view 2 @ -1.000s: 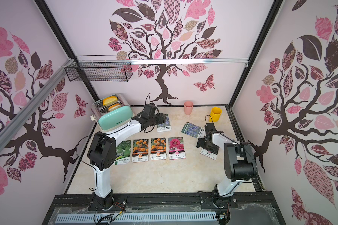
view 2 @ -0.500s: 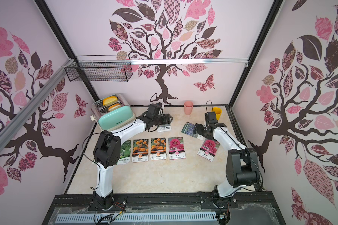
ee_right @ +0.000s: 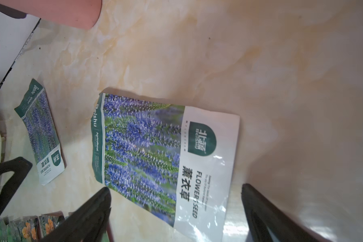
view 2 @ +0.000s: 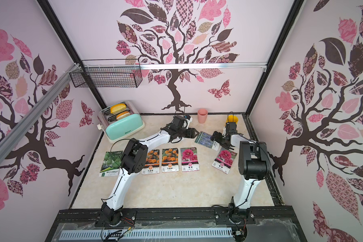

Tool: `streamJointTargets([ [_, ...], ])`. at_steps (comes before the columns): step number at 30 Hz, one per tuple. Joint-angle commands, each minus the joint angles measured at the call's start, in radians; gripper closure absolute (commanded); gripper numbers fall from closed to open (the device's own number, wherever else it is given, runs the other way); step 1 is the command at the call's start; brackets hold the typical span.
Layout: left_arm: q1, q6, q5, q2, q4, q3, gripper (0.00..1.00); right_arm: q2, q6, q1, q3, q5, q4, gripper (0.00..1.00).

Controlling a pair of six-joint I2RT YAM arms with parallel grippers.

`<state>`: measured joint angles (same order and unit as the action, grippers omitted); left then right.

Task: Arrange the seed packets in a row
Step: Pick up the seed packet from the center of the board.

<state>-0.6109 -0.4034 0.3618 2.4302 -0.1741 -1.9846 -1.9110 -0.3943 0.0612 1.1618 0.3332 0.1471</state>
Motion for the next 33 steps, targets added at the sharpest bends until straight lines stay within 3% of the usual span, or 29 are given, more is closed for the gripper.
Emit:
streamJointTargets([
  [1,0.0,0.028,0.034,0.057,-0.005,-0.086,0.31,-0.042,-0.015,0.0,0.033,0.031,-0.043,0.02],
  [11,-0.011,0.018,0.057,0.221,-0.091,-0.283,0.34,-0.081,-0.065,0.0,-0.008,0.084,-0.125,0.04],
  [22,-0.019,0.018,0.062,0.265,-0.113,-0.289,0.42,-0.044,-0.113,0.0,-0.075,0.158,-0.205,0.11],
  [33,-0.03,0.024,0.063,0.297,-0.126,-0.319,0.43,-0.027,-0.204,0.0,-0.122,0.271,-0.333,0.23],
])
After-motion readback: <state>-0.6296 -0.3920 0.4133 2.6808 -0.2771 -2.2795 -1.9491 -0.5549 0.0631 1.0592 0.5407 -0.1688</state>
